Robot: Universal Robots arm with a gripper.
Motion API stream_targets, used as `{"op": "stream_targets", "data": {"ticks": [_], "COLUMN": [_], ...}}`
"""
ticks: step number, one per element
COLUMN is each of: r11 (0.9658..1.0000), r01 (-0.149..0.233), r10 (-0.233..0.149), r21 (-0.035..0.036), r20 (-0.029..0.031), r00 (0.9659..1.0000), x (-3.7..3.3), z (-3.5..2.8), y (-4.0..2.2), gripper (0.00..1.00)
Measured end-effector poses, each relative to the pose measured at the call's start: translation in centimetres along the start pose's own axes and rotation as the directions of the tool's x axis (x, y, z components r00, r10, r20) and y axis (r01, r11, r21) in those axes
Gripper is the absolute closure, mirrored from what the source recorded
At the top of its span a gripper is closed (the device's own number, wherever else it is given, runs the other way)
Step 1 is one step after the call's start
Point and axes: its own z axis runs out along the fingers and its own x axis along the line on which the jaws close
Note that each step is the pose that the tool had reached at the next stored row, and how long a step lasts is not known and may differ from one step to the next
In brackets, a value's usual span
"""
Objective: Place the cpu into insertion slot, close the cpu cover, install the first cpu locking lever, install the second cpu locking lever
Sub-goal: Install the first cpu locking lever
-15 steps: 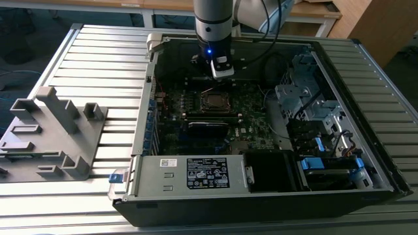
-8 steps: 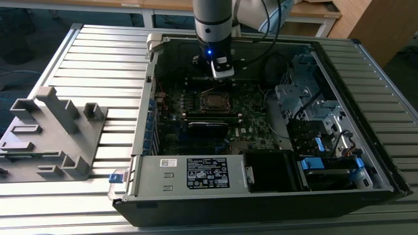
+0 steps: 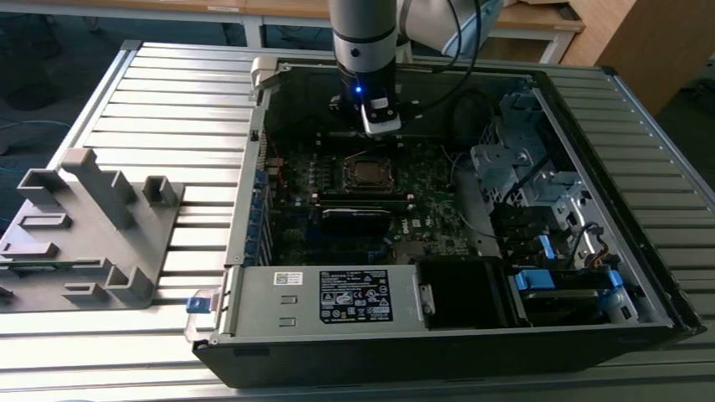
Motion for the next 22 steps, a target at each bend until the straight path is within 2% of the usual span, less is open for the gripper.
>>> {"op": "stream_targets", "data": {"ticks": [1,2,10,14,19,22], "r11": [1.0,1.0,1.0,0.999,0.9954,0.9941], "r01": [0.001,0.002,-0.006,-0.044,-0.095,-0.108], "r10": [-0.001,-0.002,0.006,0.044,0.095,0.108], "r21": [-0.0033,-0.0058,-0.0057,-0.0015,0.0039,0.005], "r20": [0.009,0.0151,0.0175,0.0236,0.0323,0.0344], "r00": [1.0,0.9999,0.9998,0.9988,0.9949,0.9936], "x": [0.01,0.02,0.11,0.24,0.31,0.32], "z": [0.03,0.05,0.04,0.06,0.11,0.11], "y": [-0.01,-0.01,-0.04,-0.09,-0.13,-0.12], "gripper": [0.89,0.89,0.89,0.89,0.89,0.89]}}
